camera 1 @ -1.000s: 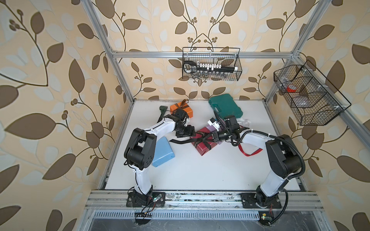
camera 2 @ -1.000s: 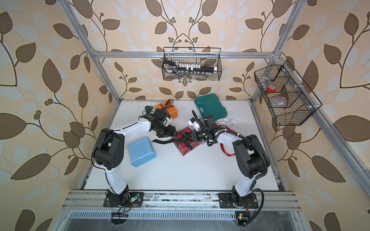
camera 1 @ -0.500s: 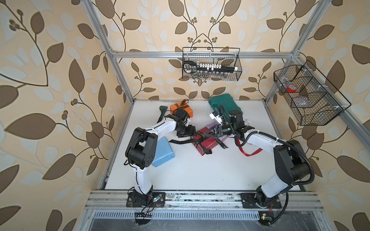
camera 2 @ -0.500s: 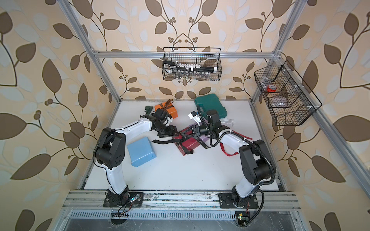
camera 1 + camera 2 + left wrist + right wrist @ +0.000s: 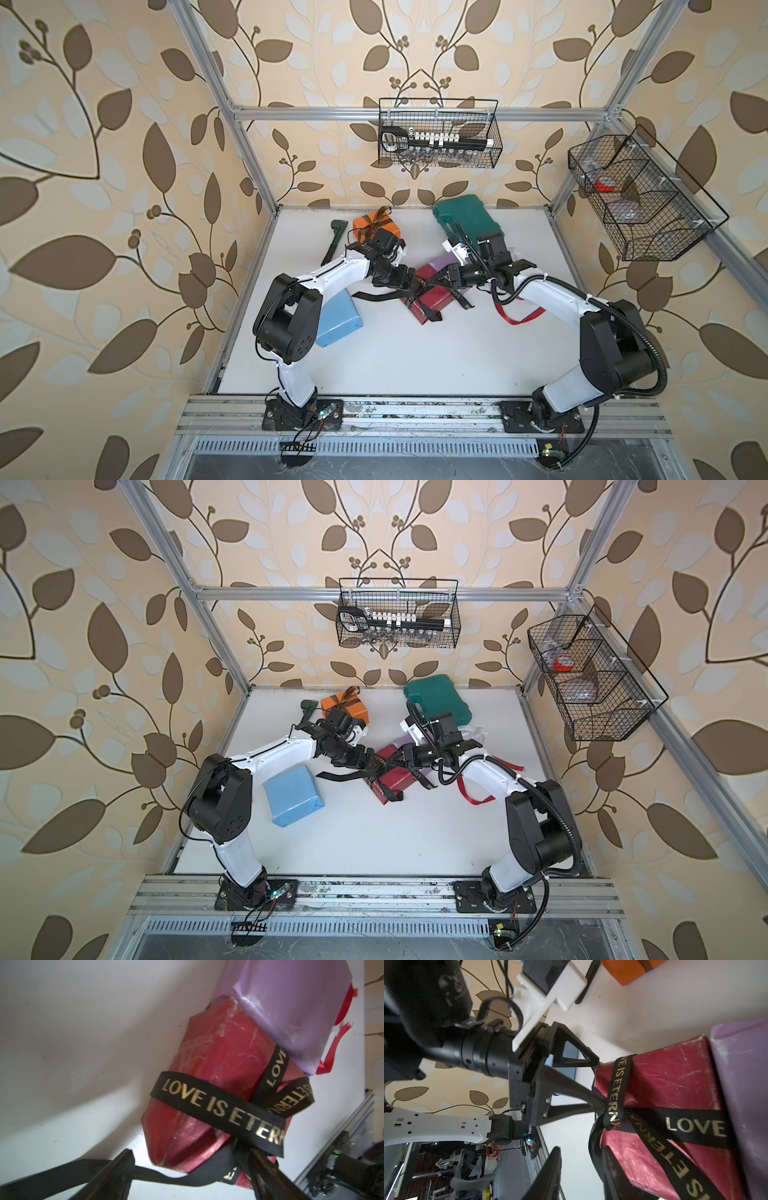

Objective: Untie the ribbon bows on the gift boxes
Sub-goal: Untie the ribbon from the gift box.

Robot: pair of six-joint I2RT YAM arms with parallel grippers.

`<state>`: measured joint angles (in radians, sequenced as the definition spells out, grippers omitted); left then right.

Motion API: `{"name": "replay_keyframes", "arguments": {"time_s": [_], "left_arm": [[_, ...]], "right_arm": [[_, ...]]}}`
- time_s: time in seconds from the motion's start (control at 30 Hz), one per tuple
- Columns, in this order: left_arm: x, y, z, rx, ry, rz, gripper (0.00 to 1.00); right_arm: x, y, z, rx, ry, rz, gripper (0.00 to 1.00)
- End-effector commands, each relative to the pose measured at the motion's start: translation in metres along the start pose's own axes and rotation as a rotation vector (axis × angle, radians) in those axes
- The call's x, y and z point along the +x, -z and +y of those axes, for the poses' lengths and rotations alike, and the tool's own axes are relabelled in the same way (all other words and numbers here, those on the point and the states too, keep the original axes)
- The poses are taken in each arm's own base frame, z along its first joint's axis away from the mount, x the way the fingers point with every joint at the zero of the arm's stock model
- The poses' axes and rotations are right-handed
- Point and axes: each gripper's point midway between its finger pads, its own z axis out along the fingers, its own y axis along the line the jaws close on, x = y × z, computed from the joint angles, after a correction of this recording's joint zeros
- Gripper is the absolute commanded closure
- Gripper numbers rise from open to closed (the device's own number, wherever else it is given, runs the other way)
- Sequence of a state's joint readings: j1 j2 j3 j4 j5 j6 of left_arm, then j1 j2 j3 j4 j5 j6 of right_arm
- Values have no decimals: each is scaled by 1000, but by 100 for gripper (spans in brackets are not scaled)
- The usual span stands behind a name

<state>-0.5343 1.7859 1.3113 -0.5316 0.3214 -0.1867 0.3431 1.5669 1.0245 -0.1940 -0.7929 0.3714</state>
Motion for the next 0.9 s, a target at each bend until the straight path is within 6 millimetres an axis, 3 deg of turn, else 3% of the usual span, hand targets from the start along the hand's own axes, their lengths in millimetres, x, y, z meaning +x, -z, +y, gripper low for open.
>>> {"name": "replay_keyframes", "arguments": {"time_s": [0.0,0.23,0.47,0.67,0.87], "left_arm": [[-4,-1,-3,-109,-161,-56,12],[-18,-6,15,-216,-164,-116,12],[-59,7,5,-224,-213,-261,17],[-71,0,-5,-179,-241,-278,18],[-81,-6,-7,-169,-243,-292,29]], "right_arm": [[5,5,-7,43,15,-4,66],[2,14,-2,42,27,-25,66],[2,15,-1,41,26,-30,66],[9,14,-4,42,14,-19,66],[29,-4,-9,125,53,45,67]]}}
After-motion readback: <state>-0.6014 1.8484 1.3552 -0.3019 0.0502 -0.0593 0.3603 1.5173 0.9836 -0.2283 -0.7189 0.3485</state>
